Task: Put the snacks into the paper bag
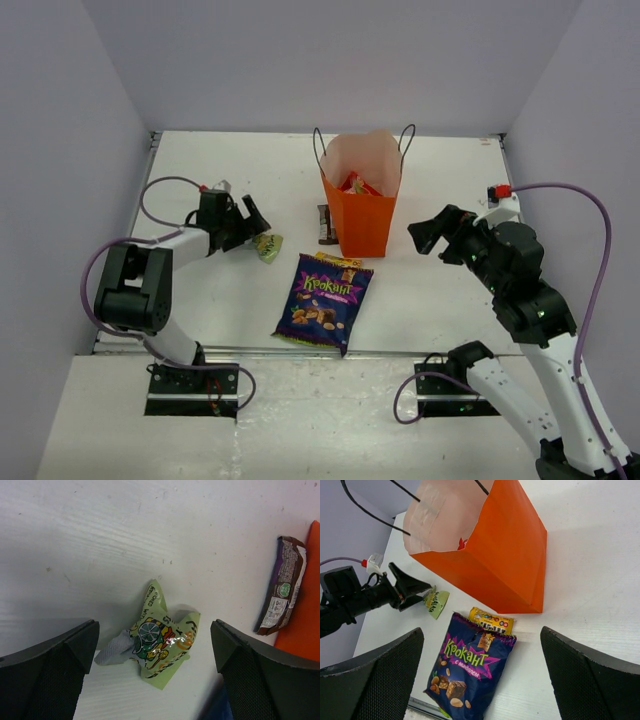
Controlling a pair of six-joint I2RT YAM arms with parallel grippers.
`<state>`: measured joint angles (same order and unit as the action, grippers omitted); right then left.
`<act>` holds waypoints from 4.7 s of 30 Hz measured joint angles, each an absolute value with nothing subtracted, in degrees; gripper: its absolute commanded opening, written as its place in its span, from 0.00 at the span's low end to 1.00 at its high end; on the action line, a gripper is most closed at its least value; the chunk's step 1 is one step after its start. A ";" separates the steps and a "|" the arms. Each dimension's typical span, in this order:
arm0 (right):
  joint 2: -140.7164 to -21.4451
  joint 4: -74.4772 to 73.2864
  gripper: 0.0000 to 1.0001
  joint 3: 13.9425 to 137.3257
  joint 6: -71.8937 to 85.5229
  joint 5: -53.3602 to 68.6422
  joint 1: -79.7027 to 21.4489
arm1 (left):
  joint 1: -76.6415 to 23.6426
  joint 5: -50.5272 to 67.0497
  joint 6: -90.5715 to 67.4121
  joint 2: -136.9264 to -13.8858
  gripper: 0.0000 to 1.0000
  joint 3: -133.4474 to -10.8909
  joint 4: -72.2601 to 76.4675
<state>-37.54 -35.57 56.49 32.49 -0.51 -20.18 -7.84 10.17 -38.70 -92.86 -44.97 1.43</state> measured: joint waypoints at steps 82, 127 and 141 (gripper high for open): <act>-37.82 -35.62 0.99 59.79 33.54 0.99 -20.18 | -35.40 12.86 -34.65 -110.26 0.06 -113.71 -12.69; -36.60 -35.18 0.99 56.69 33.26 2.57 -20.18 | -12.51 23.77 -36.51 -76.97 0.96 -55.83 -4.47; -36.91 -34.70 0.99 55.86 33.21 3.38 -20.18 | -14.33 26.52 -41.41 -97.95 0.93 -56.10 8.27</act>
<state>-36.91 -34.70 55.86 33.21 3.38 -20.18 -14.33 26.52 -41.41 -97.95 -56.10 8.27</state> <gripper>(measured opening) 0.987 0.939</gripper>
